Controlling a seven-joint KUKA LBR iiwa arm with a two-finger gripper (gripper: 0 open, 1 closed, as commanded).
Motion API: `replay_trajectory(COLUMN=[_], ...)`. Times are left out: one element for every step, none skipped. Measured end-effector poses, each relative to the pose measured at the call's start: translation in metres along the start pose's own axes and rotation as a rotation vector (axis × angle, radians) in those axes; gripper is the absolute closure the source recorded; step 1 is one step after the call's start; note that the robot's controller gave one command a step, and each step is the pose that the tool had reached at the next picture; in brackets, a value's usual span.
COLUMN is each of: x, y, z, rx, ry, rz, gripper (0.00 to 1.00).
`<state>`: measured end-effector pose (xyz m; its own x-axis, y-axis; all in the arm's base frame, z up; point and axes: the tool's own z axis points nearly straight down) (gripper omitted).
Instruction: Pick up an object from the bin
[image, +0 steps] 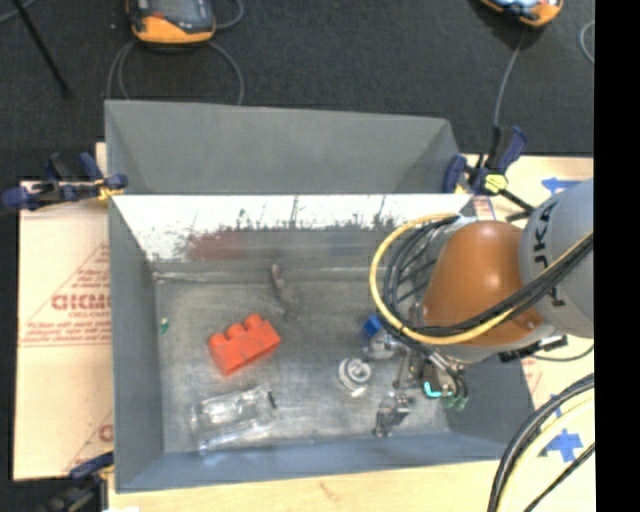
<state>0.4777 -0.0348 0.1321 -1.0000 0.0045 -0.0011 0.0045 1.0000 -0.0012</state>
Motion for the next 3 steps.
replay_trajectory(x=[-0.064,-0.062,-0.028], y=[-0.005,-0.020,-0.032], z=[0.034,0.058,0.018], rx=[0.001,-0.001,0.001], ry=[-0.004,-0.011,0.000], rz=[-0.031,-0.209,-0.358], gripper=[0.00,0.00,0.00])
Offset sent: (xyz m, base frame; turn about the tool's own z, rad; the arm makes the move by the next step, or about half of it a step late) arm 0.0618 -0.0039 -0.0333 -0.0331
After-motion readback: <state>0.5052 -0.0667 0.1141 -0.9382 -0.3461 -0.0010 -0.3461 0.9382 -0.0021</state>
